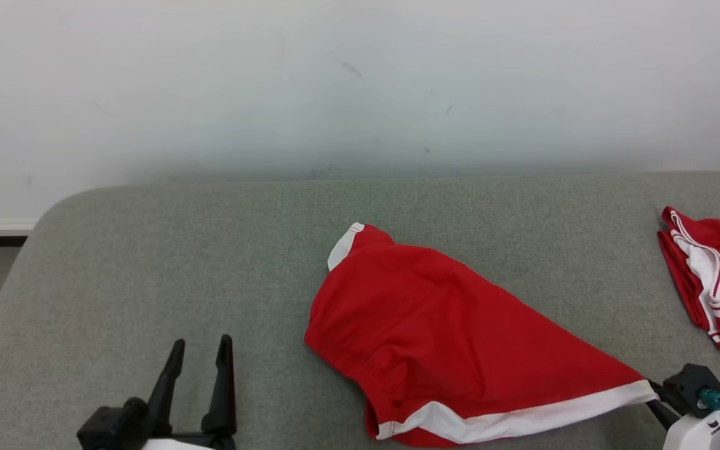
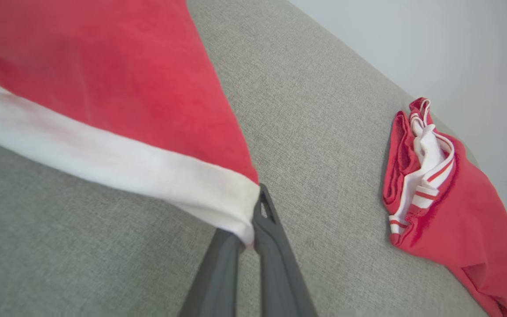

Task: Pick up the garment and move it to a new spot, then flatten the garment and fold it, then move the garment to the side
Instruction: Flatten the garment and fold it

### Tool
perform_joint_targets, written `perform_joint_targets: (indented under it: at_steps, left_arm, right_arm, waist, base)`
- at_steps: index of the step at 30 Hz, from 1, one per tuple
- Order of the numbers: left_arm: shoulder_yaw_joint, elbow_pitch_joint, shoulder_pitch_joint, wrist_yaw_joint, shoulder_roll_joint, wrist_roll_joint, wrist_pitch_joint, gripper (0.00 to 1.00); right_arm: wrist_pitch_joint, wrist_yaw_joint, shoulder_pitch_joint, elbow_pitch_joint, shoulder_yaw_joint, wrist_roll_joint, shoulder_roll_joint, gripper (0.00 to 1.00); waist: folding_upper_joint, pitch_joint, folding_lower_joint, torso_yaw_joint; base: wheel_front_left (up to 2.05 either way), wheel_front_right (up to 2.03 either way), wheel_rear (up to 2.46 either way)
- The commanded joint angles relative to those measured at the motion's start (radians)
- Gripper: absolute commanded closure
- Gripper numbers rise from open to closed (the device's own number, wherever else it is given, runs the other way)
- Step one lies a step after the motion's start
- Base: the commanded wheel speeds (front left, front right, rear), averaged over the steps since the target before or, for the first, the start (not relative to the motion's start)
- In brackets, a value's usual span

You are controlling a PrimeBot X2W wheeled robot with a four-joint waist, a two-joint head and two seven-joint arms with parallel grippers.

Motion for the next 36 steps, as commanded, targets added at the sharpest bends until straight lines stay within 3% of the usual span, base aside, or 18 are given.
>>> perform_joint_targets:
  at_steps: [1, 2, 3, 4, 5, 13, 20, 24, 30, 36]
  left_arm:
    - [0.003, 0.004, -0.005, -0.004, 0.004, -0.008, 0.000, 0.00]
    - [0.002, 0.006, -0.006, -0.004, 0.004, -0.010, 0.000, 0.00]
    - [0.002, 0.008, -0.007, -0.005, 0.003, -0.010, 0.000, 0.00]
    - [0.003, 0.011, -0.007, -0.005, 0.004, -0.010, 0.000, 0.00]
    - [0.004, 0.012, -0.009, -0.006, 0.004, -0.008, 0.000, 0.00]
    - [0.004, 0.016, -0.011, -0.004, 0.004, -0.010, 0.000, 0.00]
    - [0.006, 0.015, 0.002, -0.002, 0.003, -0.012, 0.000, 0.00]
    - [0.007, 0.010, 0.011, 0.000, 0.003, -0.014, 0.000, 0.00]
    - [0.004, 0.001, 0.021, 0.003, 0.003, -0.018, 0.000, 0.00]
    - [-0.012, -0.003, 0.024, 0.006, 0.003, -0.022, 0.000, 0.00]
  right_arm:
    - [-0.002, -0.001, 0.021, 0.004, -0.006, 0.011, -0.003, 1.00]
    - [-0.003, -0.001, 0.027, 0.013, -0.010, 0.016, 0.001, 1.00]
    - [-0.005, -0.001, 0.030, 0.022, -0.012, 0.019, 0.003, 0.86]
    - [-0.006, -0.001, 0.031, 0.029, -0.011, 0.019, 0.008, 0.64]
    - [-0.010, -0.001, 0.033, 0.034, -0.013, 0.025, 0.017, 0.00]
    - [-0.032, -0.001, 0.013, 0.031, -0.032, 0.030, 0.004, 0.00]
    - [-0.081, -0.001, 0.039, -0.033, -0.213, 0.025, 0.008, 0.00]
    - [-0.131, -0.001, 0.091, -0.120, -0.342, -0.008, 0.073, 0.00]
    - [-0.172, -0.001, 0.200, -0.261, -0.508, -0.081, 0.241, 0.00]
    - [-0.219, -0.001, 0.293, -0.363, -0.605, -0.140, 0.381, 0.00]
  waist:
    - [-0.0001, 0.004, 0.0000, -0.006]
    - [-0.0001, 0.002, 0.0000, -0.009]
    - [-0.0001, 0.002, 0.0000, -0.012]
    - [-0.0001, 0.001, 0.0000, -0.016]
    - [-0.0001, 0.000, 0.0000, -0.019]
    - [-0.0001, -0.014, 0.0000, -0.045]
    - [-0.0001, -0.031, 0.0000, -0.057]
    - [-0.0001, -0.042, 0.0000, -0.063]
    - [-0.0001, -0.052, 0.0000, -0.076]
    - [-0.0001, -0.056, 0.0000, -0.083]
  base:
    - [0.00, 0.00, 0.00]
    - [0.00, 0.00, 0.00]
    - [0.00, 0.00, 0.00]
    - [0.00, 0.00, 0.00]
    - [0.00, 0.00, 0.00]
    - [0.00, 0.00, 0.00]
    - [0.00, 0.00, 0.00]
    - [0.00, 0.00, 0.00]
    - [0.00, 0.00, 0.00]
    - [0.00, 0.00, 0.00]
